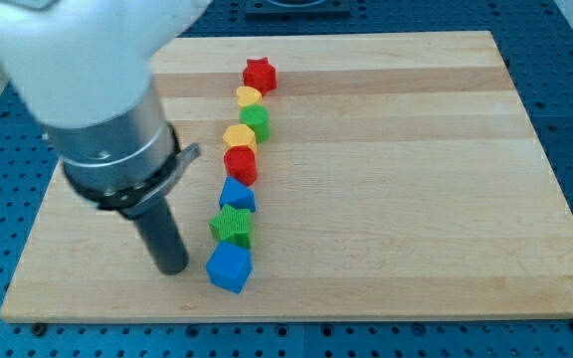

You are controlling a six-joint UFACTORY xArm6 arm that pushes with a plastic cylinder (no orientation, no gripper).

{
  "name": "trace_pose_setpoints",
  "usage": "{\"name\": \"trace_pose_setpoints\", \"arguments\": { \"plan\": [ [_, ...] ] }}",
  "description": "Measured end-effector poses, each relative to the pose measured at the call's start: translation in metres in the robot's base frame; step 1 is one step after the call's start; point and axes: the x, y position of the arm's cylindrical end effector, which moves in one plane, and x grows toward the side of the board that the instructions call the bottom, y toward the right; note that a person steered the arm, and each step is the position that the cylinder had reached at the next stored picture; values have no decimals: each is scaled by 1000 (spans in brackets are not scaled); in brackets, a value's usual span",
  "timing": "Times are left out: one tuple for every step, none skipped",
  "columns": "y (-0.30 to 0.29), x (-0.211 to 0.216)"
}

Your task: Push the blue cube into the green star

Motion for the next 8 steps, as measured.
{"name": "trace_pose_setpoints", "arguments": {
  "plan": [
    [0,30],
    [18,42],
    [64,41],
    [64,41],
    [64,41],
    [64,40],
    [64,38],
    [64,36]
  ]
}}
